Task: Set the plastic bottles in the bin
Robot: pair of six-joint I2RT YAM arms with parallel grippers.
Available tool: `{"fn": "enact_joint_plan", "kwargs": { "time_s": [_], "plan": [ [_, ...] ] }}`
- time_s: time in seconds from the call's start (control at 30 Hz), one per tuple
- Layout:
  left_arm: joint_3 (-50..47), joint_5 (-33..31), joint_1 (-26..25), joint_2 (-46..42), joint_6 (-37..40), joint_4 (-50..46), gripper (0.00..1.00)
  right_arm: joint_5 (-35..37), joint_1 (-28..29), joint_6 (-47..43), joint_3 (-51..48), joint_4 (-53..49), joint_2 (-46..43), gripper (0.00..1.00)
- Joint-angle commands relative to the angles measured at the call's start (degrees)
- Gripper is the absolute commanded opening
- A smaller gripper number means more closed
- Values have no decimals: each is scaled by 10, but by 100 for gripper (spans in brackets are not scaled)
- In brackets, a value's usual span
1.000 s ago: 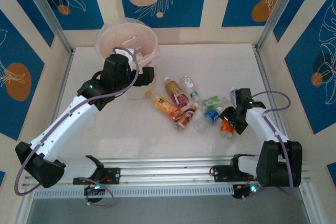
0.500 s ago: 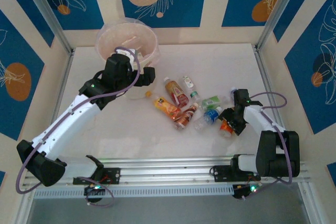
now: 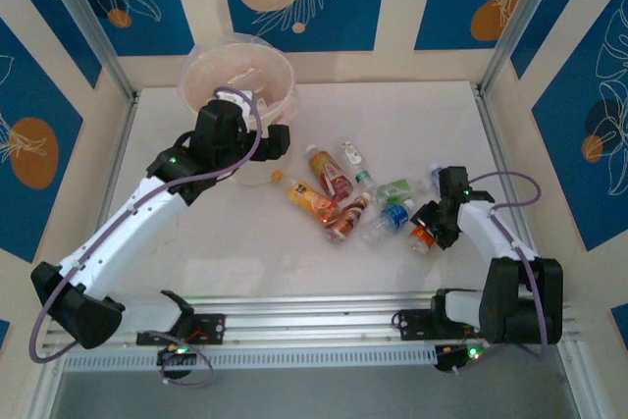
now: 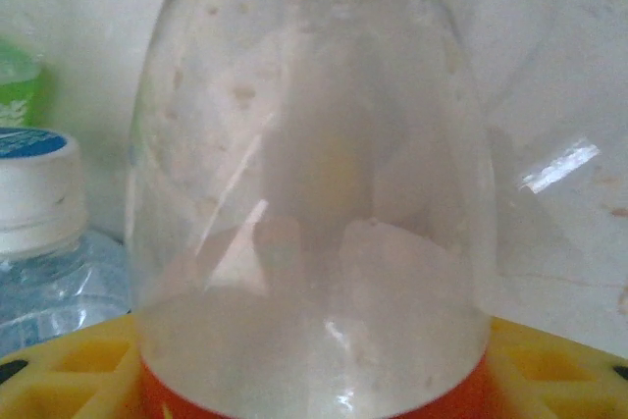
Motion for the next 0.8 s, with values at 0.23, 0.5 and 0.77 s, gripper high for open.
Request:
{"fn": "enact_joint_plan", "kwargs": {
  "time_s": [0.23,0.5,0.77],
  "plan": [
    [37,11,-4,18,-6,-8,99,0,45,-23,55,-56,-138,45],
    [74,66,-6,51,6,-4,99,17,175,-74,97,35,-209,45],
    [114,162,-15,87,5,23,99,-12,297,-150,92,239,-215,46]
  ]
}}
